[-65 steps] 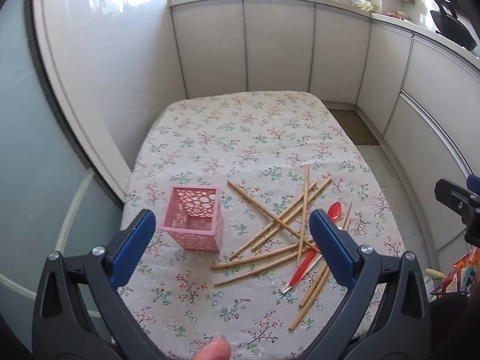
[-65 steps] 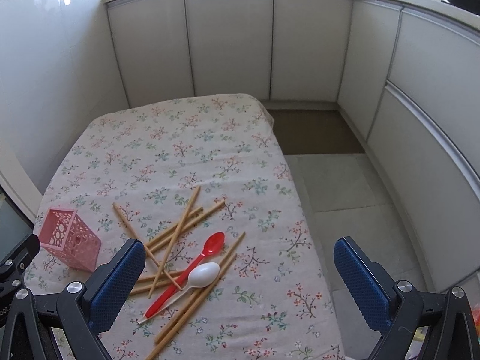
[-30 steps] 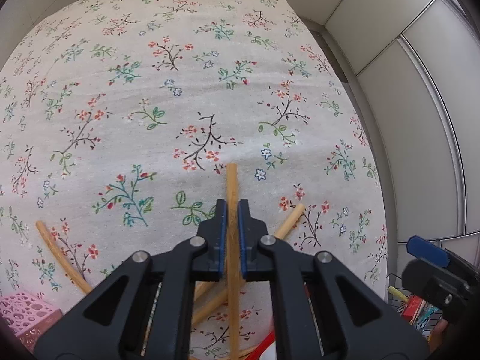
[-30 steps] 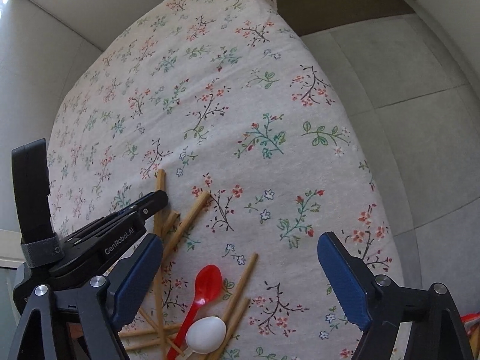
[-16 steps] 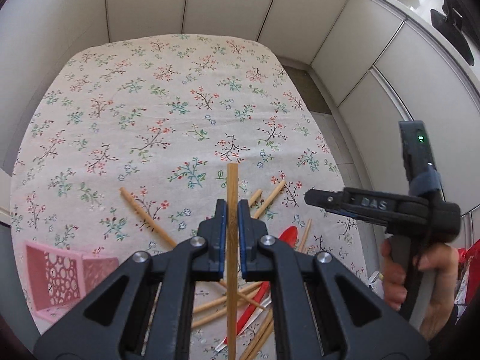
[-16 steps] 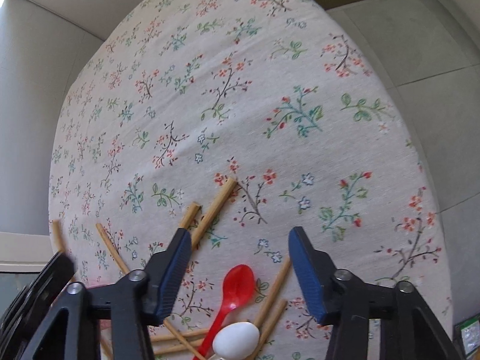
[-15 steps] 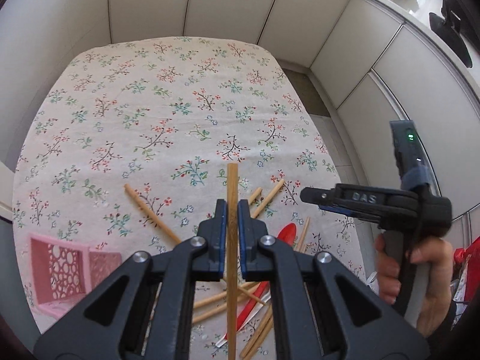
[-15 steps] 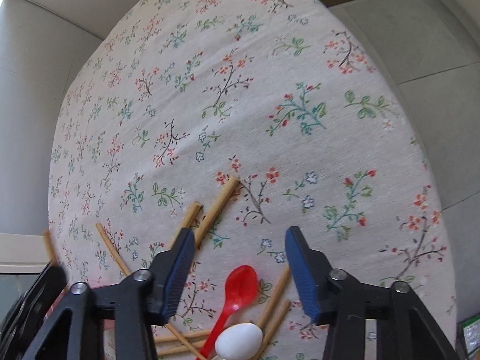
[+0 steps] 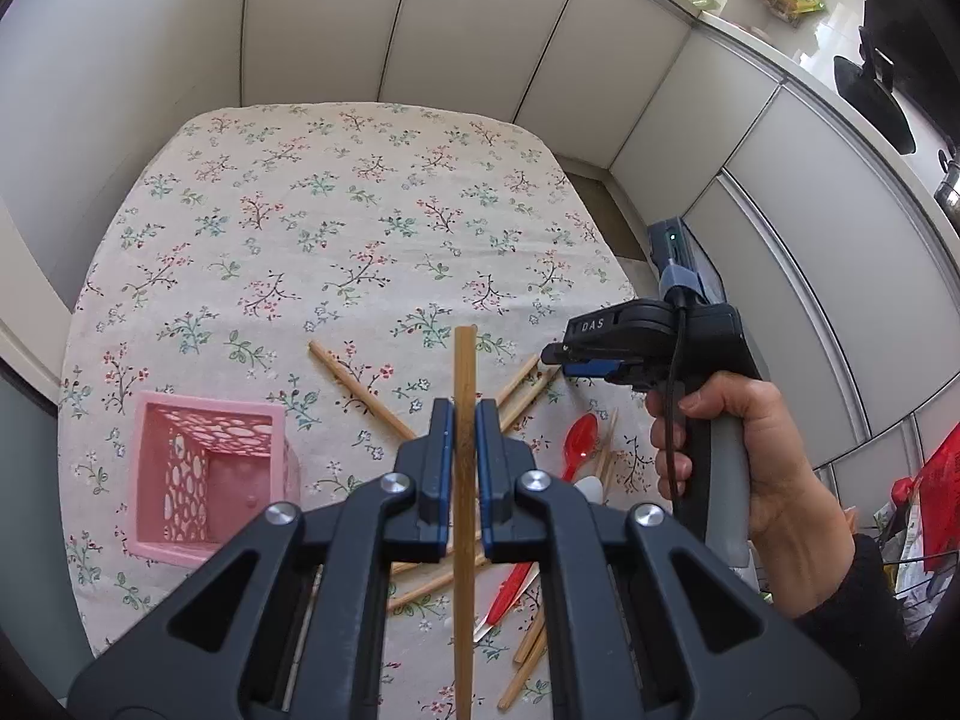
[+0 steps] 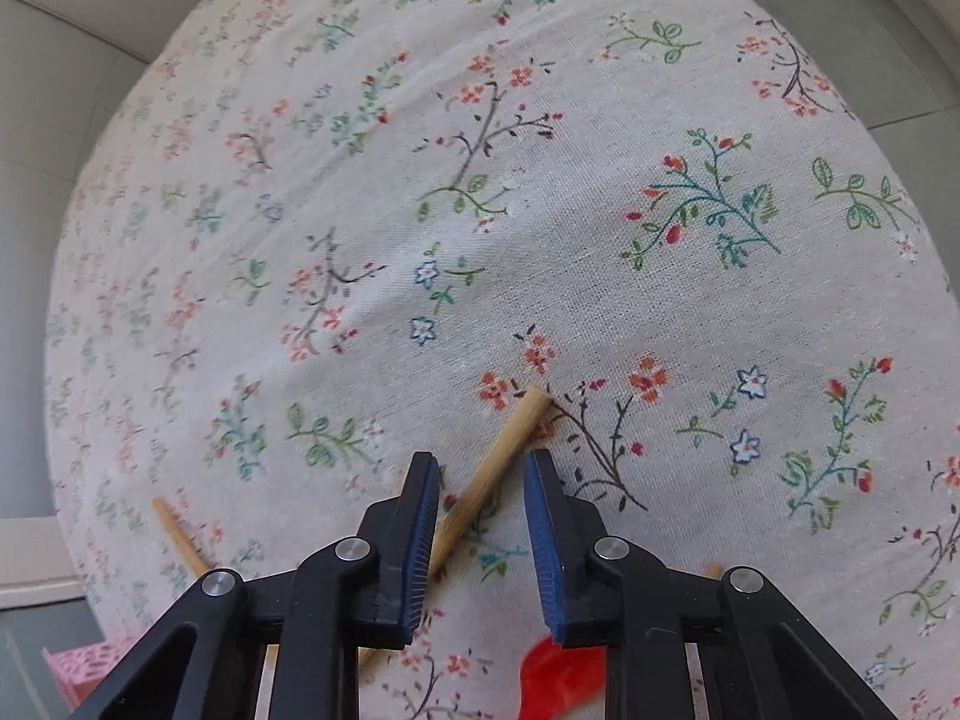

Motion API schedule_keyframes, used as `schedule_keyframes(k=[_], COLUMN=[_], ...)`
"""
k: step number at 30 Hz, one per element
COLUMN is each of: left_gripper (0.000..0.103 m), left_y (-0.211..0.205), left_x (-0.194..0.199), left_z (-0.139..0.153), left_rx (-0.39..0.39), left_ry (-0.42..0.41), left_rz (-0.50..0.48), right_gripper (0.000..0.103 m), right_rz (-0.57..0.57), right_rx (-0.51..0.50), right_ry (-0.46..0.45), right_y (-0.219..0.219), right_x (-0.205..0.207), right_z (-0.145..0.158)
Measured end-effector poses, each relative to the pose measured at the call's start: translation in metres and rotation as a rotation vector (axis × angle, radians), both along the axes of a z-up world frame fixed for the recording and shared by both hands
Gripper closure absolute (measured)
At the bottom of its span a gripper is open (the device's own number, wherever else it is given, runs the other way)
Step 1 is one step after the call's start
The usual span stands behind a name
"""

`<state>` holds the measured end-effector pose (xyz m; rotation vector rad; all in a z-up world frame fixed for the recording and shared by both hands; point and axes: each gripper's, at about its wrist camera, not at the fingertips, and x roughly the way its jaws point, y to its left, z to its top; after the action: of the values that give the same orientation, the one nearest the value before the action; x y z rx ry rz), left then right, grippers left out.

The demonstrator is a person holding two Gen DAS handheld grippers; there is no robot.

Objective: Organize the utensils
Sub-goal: 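Grasp a wooden chopstick with the left tool while the right tool grasps another chopstick, then carry both chopsticks over the pink basket and open both tools to drop them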

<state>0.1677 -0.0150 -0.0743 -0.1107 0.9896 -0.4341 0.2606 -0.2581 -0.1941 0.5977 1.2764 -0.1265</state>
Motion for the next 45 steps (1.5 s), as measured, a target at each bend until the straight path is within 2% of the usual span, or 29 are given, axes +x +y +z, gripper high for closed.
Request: schedule_keyframes(k=[3,5,7,9,13,18,26,31,37,41,45], left_gripper=[0.095,0.095,0.095,0.095,0.095,0.095,0.095,0.095,0.095,0.095,0.095], left_y=[0.004,0.005,0.008,0.01,0.017,0.026,0.053,0.075,0.104,0.111,0.111], left_x=[-0.002,-0.004,-0.004,-0.005,-0.007,-0.013,-0.029,-0.039,-0.043,-0.035,-0.022], left_z=[0.001,0.002,0.002,0.003,0.006,0.023,0.061,0.083,0.1,0.099,0.09], left_rx=[0.001,0.002,0.001,0.0,-0.009,-0.035,-0.142,-0.184,-0.191,-0.168,-0.14], left_ry=[-0.001,-0.005,-0.009,-0.014,-0.034,-0.09,-0.259,-0.399,-0.582,-0.654,-0.691], left_rz=[-0.001,-0.001,0.005,0.017,0.038,0.058,0.132,0.213,0.344,0.4,0.422], right_gripper=[0.079,0.086,0.088,0.09,0.094,0.094,0.096,0.096,0.096,0.096,0.096], right_rz=[0.003,-0.005,-0.018,-0.028,-0.046,-0.024,0.036,0.056,0.102,0.144,0.18], right_rx=[-0.088,-0.141,-0.159,-0.147,-0.061,-0.079,-0.174,-0.196,-0.106,-0.054,0.012], right_ry=[0.011,0.015,0.002,-0.016,-0.054,-0.169,-0.439,-0.596,-0.748,-0.823,-0.859], right_y=[0.014,0.019,0.023,0.022,0.011,0.008,0.019,0.033,0.046,0.062,0.077], right_x=[0.007,0.009,0.009,0.009,0.004,-0.015,-0.069,-0.102,-0.125,-0.133,-0.137], right_z=[0.0,0.0,-0.001,-0.002,0.001,0.041,0.129,0.171,0.21,0.224,0.232])
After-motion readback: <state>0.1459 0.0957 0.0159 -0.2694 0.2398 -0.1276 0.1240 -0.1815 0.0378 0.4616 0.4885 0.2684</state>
